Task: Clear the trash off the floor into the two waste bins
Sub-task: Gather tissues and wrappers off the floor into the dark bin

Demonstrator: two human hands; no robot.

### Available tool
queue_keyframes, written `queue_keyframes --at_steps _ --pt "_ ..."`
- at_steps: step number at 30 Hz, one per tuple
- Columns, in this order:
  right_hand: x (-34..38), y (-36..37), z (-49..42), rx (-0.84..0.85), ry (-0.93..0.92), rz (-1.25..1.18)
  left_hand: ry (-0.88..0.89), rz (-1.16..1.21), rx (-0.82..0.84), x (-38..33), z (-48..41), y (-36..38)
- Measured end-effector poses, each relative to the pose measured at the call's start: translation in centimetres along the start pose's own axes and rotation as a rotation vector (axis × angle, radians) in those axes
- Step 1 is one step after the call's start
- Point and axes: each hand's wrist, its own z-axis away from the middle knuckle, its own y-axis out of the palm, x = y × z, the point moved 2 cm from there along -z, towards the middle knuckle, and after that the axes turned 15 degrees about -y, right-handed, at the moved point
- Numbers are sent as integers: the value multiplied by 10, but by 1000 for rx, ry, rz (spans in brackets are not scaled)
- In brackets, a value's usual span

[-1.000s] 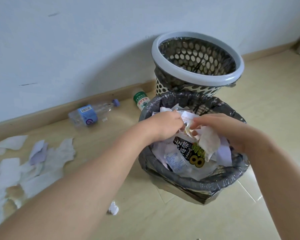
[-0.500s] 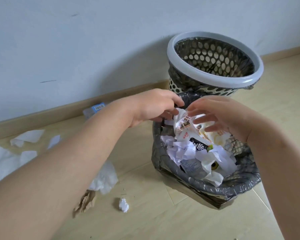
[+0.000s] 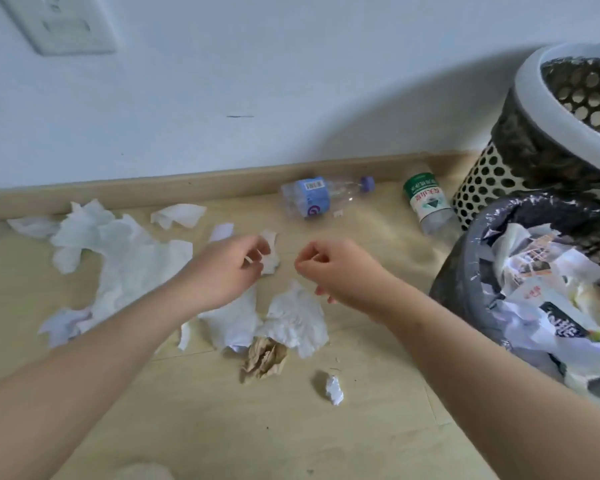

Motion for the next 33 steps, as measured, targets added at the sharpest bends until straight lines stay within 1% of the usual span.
queue_keyframes --at_steps 2,5,8,11,14,16,18,23,26,27,29,31,33 --pt "-27 33 -9 87 64 135 -16 -157 2 29 -3 21" --pt "-60 68 -13 152 157 264 29 -343 53 62 -4 44" --pt "-75 84 -10 189 180 407 63 -451 128 81 -1 61" --pt "-81 95 -12 182 159 511 36 -473 179 97 -4 71" --pt "-88 101 -13 172 131 575 75 -447 144 99 -5 71" --pt "-94 102 -13 151 117 586 102 -322 84 103 -8 70" --pt "-97 101 -12 114 111 558 104 -209 83 101 -9 70" --pt "-102 93 -14 34 90 456 -41 -21 52 96 -11 64" --pt "-106 88 -20 -3 89 390 -119 132 42 97 -15 57" --pt "-106 86 -22 -26 95 374 -152 147 38 95 -16 52" --pt "-99 77 -24 -102 127 305 -186 161 9 93 -20 39" --pt "-91 65 -25 -223 142 210 -200 176 -37 90 -23 24" --pt "-86 55 -27 -359 147 143 -198 209 -136 86 -26 8"
